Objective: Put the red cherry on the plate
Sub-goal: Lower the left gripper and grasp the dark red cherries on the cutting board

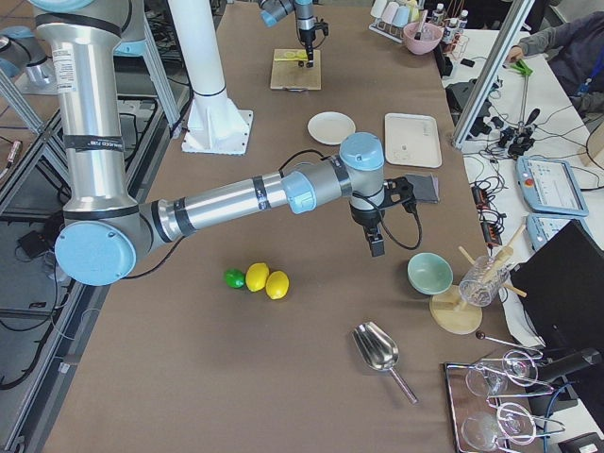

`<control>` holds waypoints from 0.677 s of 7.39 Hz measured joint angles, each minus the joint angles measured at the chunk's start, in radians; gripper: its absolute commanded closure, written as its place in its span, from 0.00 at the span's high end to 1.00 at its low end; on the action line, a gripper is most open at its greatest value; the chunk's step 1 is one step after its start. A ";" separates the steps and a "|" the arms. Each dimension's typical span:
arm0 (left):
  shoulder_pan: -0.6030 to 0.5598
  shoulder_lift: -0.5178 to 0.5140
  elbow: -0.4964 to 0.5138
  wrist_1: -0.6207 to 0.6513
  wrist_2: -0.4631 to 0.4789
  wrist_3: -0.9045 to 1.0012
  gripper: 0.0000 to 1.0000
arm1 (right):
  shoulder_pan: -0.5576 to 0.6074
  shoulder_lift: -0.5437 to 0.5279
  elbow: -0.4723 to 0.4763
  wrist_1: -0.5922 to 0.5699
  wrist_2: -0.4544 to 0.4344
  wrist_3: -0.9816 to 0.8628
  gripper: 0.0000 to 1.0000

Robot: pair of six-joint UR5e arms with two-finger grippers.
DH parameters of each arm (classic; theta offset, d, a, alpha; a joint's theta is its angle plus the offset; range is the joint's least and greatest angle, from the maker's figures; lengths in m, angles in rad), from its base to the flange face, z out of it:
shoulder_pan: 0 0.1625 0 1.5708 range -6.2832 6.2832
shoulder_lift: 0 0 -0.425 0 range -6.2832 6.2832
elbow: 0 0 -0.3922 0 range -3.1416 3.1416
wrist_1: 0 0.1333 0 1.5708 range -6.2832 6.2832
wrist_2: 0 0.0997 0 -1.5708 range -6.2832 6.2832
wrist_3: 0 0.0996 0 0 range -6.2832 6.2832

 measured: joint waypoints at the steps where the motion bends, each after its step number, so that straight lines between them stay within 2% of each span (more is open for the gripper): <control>1: 0.001 -0.002 -0.006 -0.001 0.001 0.001 0.00 | 0.001 -0.001 0.000 0.001 0.000 0.000 1.00; 3: -0.001 -0.017 -0.035 -0.001 -0.002 0.000 0.00 | 0.003 -0.004 0.001 0.002 0.002 0.000 1.00; 5: -0.004 -0.088 -0.048 0.004 -0.005 -0.007 0.00 | 0.008 -0.021 0.000 0.005 0.005 0.000 1.00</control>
